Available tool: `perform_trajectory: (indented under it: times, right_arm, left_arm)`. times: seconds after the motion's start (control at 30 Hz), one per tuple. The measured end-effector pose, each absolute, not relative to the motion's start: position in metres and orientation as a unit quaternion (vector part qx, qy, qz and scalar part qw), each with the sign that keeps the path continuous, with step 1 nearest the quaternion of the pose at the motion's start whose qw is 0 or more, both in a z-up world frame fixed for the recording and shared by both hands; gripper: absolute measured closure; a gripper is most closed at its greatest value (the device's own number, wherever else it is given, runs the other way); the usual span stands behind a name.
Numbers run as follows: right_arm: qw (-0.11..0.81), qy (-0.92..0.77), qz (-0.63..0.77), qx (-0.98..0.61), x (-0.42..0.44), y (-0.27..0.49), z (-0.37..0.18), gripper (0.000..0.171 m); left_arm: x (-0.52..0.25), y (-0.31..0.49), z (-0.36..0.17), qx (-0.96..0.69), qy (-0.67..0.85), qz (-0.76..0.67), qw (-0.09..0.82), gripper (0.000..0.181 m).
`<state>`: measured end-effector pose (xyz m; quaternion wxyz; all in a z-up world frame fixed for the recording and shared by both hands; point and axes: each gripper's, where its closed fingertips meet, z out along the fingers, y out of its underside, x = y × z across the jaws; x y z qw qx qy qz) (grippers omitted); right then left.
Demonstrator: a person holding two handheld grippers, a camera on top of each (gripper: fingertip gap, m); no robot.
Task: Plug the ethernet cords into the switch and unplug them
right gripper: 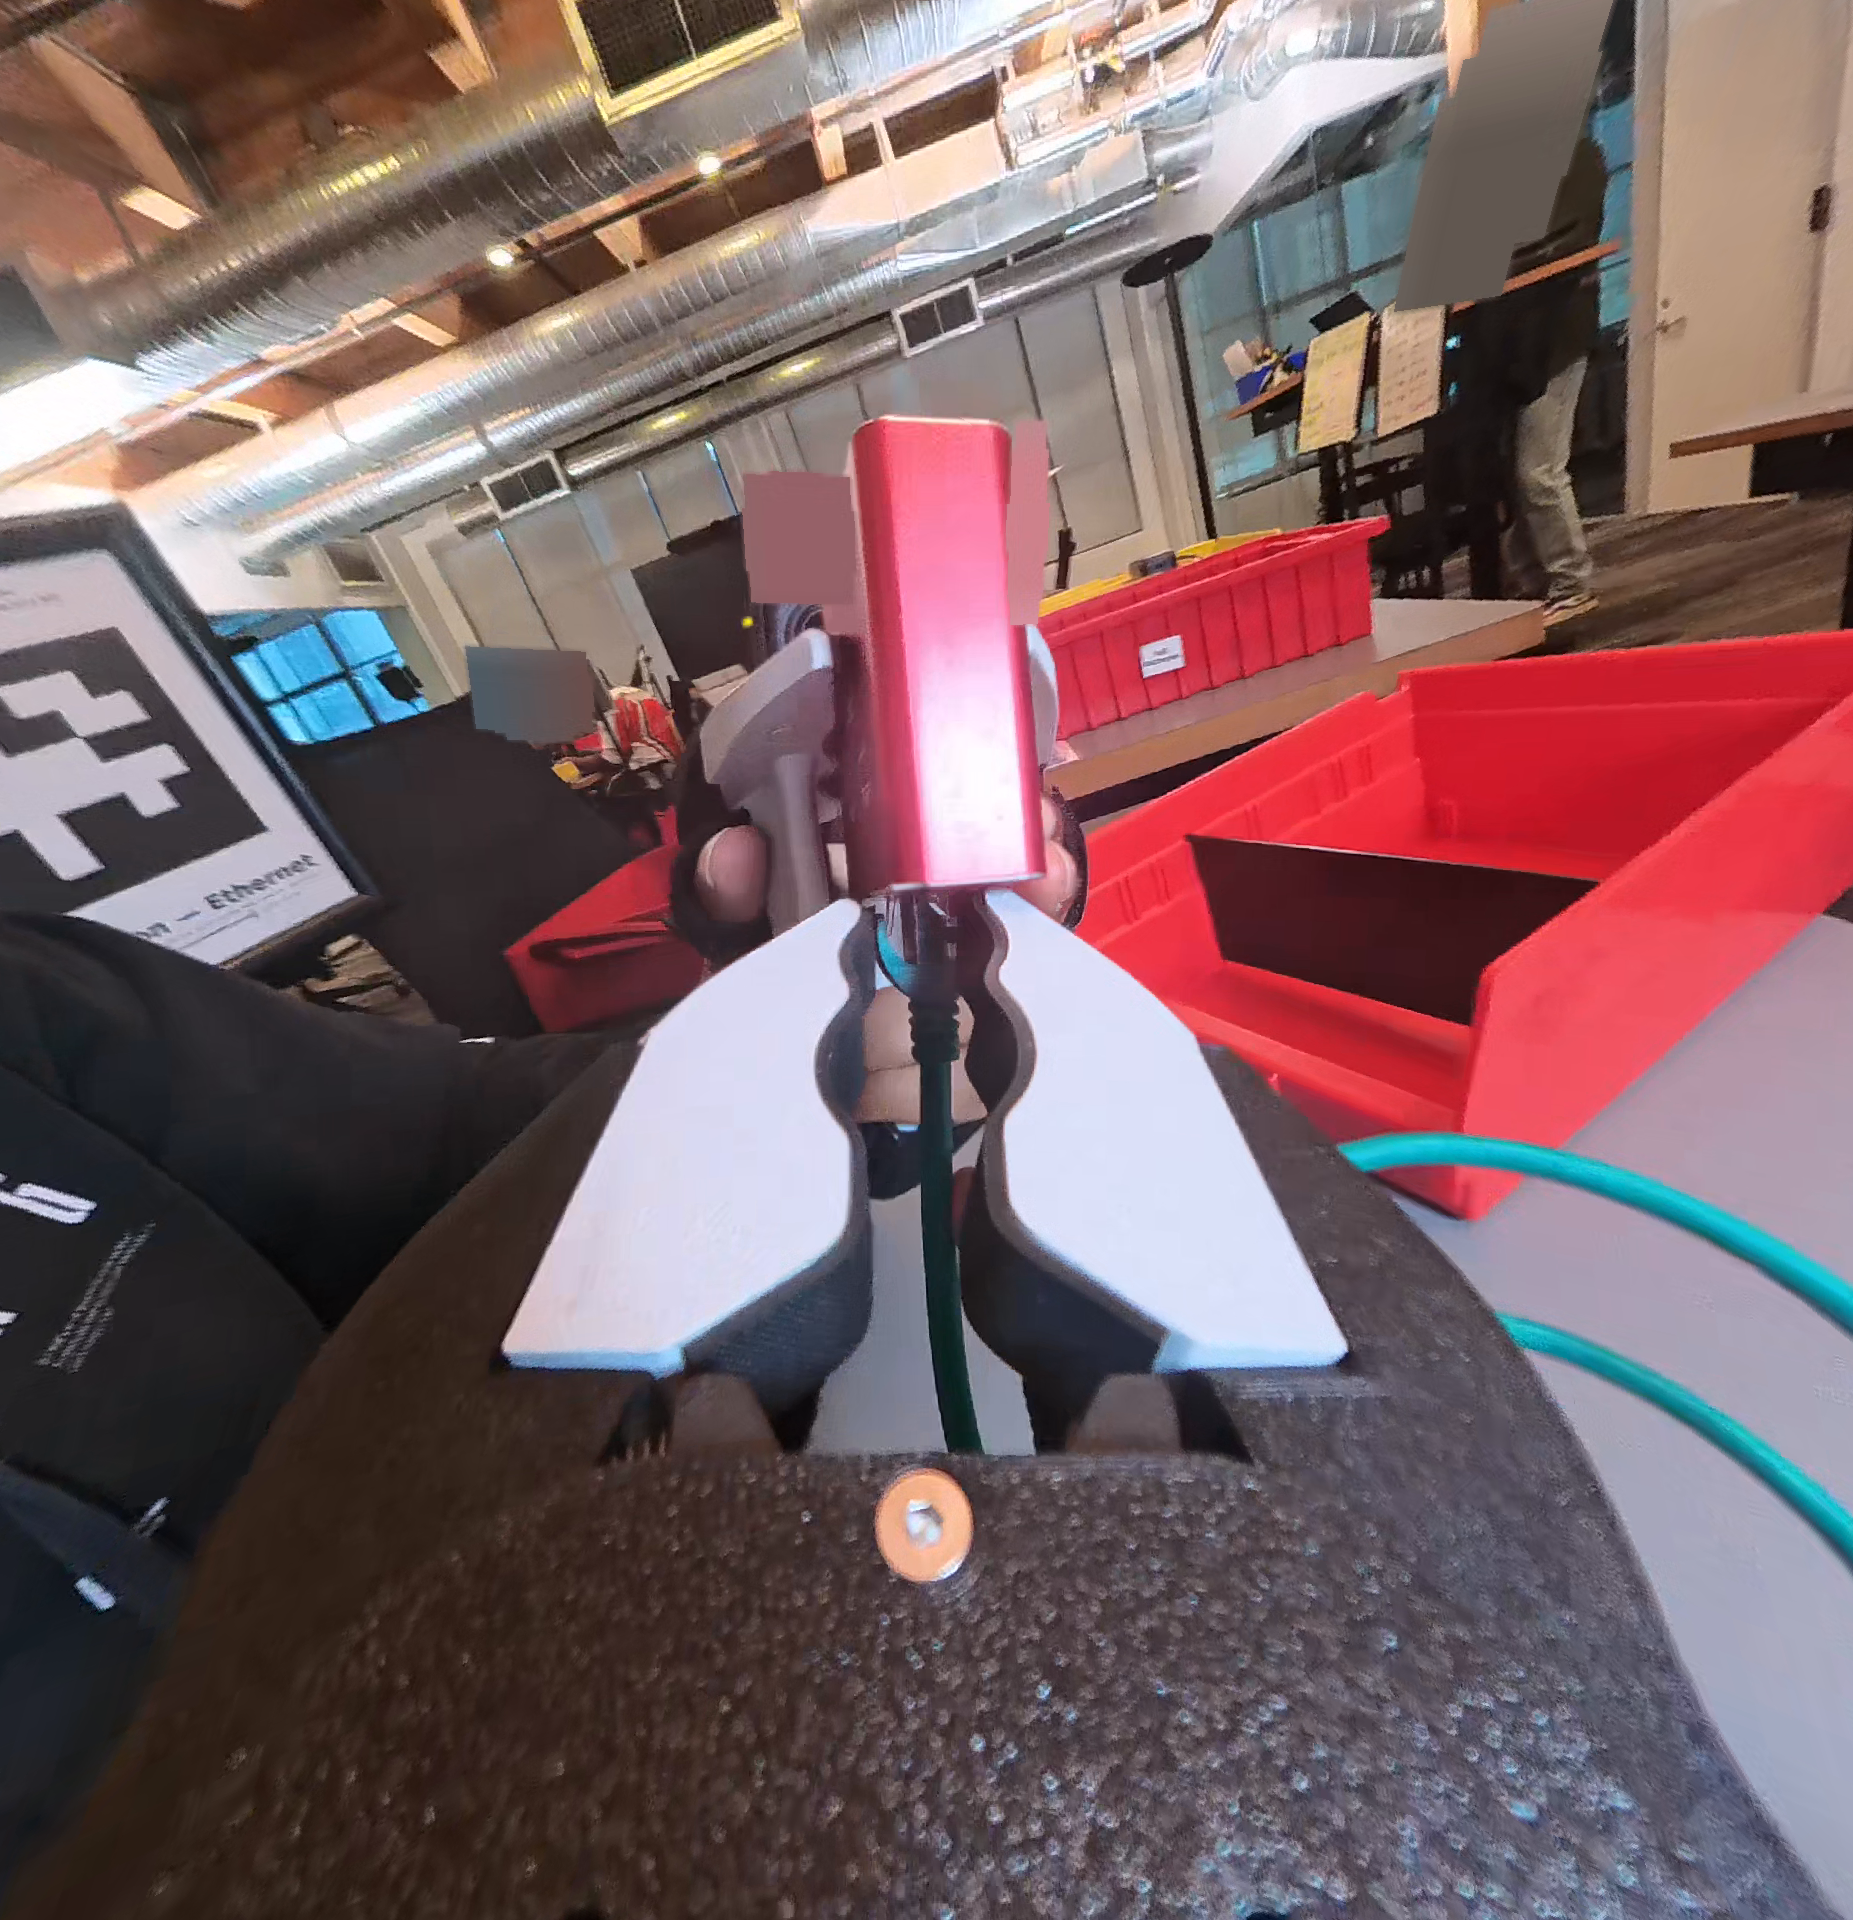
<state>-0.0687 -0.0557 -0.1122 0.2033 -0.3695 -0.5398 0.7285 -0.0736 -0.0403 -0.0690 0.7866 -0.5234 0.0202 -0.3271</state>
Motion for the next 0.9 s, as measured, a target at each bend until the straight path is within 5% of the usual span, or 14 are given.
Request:
perform_trajectory:
  times: [0.63, 0.77, 0.9]
  right_arm:
    - [0.215, -0.583, 0.688, -0.376, -0.073, -0.058, -0.123, 0.159]
    - [0.209, -0.579, 0.663, -0.426, -0.082, -0.04, -0.151, 0.16]
    - [0.252, -0.609, 0.65, -0.377, -0.069, -0.039, -0.106, 0.158]
  left_arm:
    - [-0.066, -0.048, -0.067, -0.561, 0.102, -0.231, 0.789, 0.152]
    - [-0.048, -0.081, -0.025, -0.49, 0.155, -0.235, 0.825, 0.151]
    - [-0.077, -0.081, -0.029, -0.511, 0.105, -0.208, 0.827, 0.152]
